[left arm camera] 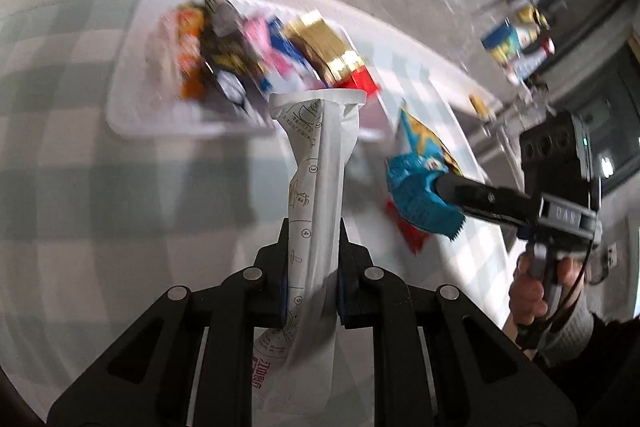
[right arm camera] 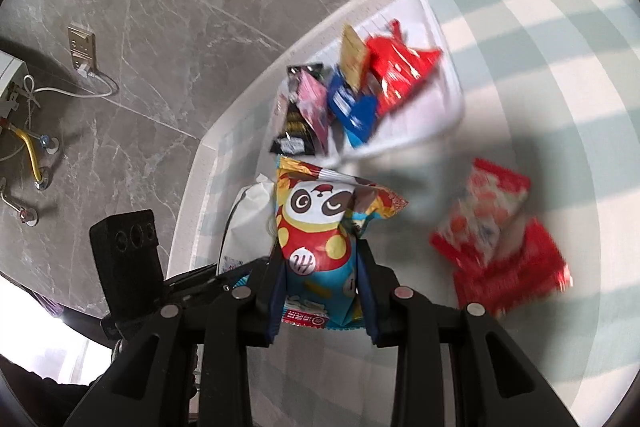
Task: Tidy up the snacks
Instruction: 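Carry the white-red and panda packets into the white tray and release them, then move both tools back over the two remaining red packets, then grasp the lychee-print packet with the left tool while the right tool grasps the red packet, then carry both packets into the white tray and open both tools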
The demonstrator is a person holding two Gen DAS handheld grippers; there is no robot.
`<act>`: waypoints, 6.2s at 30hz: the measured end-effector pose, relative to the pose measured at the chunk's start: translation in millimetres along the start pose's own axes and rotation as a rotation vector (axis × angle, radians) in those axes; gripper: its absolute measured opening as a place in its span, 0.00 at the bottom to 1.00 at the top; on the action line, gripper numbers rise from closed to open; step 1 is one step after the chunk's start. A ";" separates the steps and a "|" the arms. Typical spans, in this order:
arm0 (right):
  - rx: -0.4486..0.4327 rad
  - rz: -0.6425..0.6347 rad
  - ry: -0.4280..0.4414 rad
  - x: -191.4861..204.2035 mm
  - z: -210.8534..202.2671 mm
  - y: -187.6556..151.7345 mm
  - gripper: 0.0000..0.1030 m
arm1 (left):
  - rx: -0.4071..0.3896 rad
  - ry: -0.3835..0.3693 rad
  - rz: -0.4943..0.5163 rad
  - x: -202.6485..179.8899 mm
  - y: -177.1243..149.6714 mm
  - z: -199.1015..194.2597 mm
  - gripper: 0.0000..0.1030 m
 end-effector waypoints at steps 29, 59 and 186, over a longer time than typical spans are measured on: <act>-0.040 -0.304 -0.328 47.9 97.0 131.6 0.37 | -0.057 0.292 0.038 85.6 158.1 59.2 0.18; -0.190 -0.194 -0.359 11.9 -60.7 55.3 0.61 | -0.176 0.283 0.234 -19.7 102.3 -37.2 0.60; -0.109 -0.251 -0.238 82.1 51.7 140.3 0.22 | -0.202 0.176 0.086 26.7 141.4 -4.6 0.31</act>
Point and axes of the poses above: each gripper's, at about its wrist camera, not at the fingertips, and z roughly the way its jaws point, x to its left, y to its top, the point moved 1 cm from there along z, roughly the way its jaws point, and after that the axes turned 13 degrees about -y, right-handed, at the moved point
